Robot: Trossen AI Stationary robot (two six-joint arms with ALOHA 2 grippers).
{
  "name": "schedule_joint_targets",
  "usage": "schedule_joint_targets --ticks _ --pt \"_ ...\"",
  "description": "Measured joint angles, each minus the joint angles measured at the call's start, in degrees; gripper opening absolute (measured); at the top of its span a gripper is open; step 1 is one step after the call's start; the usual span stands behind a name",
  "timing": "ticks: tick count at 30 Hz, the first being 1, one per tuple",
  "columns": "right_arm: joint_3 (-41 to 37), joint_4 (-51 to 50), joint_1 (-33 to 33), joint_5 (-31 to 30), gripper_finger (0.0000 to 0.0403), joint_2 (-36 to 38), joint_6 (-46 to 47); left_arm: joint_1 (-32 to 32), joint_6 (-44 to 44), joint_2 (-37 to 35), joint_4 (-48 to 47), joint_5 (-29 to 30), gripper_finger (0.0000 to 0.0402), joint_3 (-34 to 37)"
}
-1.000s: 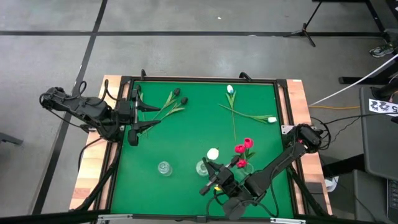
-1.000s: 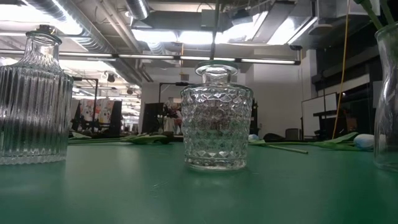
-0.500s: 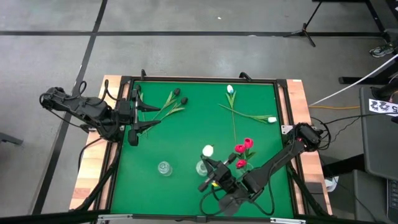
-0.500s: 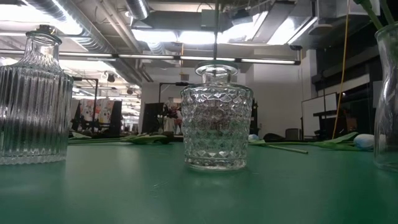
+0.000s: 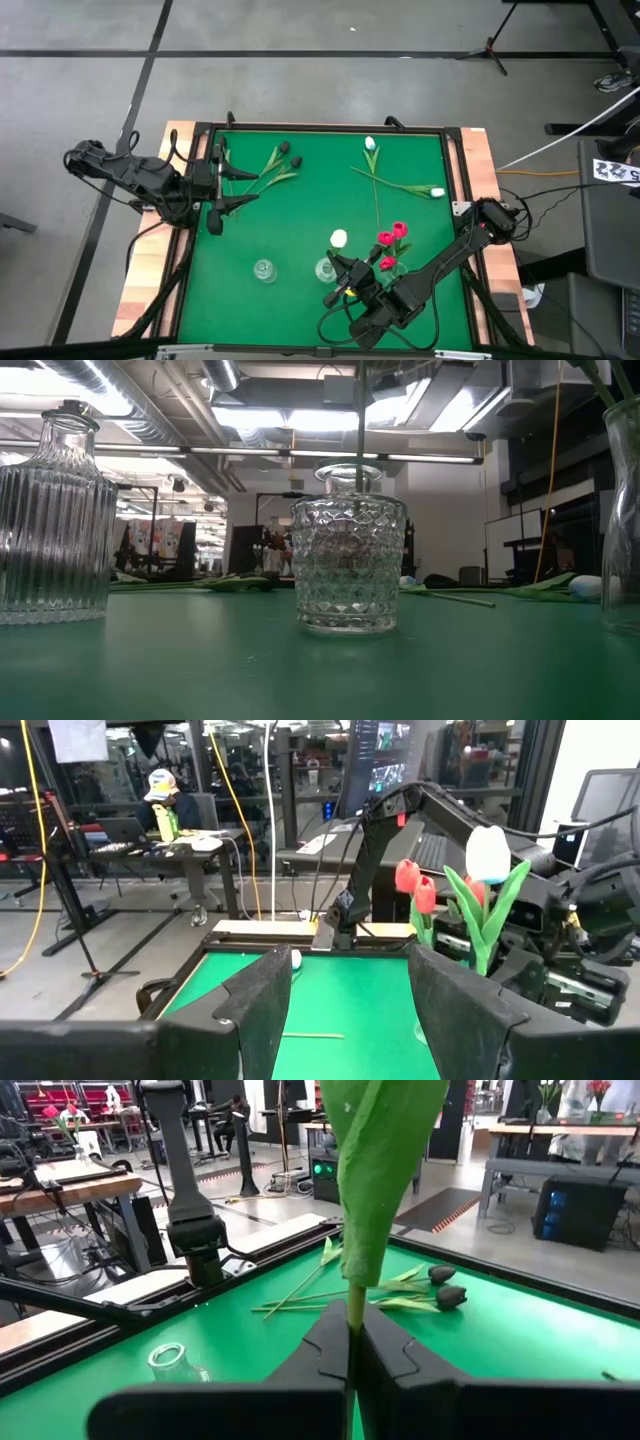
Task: Sort flowers into vase by color
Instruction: Put the top center white tulip into the middle transparent vase
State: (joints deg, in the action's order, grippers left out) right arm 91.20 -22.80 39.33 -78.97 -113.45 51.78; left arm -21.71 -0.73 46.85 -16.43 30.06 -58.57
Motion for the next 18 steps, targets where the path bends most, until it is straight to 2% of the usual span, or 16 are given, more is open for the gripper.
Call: schedule_joint_targets --ticks 6,11,18 --pt "-1.94 -0.85 0.0 0.16 0.0 -0.07 5.16 0.0 -0.11 0.0 0.0 0.02 0.02 0.0" --pt "-2.47 -0.66 -0.13 0.63 0.0003 -0.07 5.84 0.0 0.63 0.0 0.0 0.02 0.02 0.0" --pt "-2.51 0.23 -2.74 8.25 0.0004 -1.05 4.71 0.0 0.7 0.0 0.0 0.02 0.02 0.0"
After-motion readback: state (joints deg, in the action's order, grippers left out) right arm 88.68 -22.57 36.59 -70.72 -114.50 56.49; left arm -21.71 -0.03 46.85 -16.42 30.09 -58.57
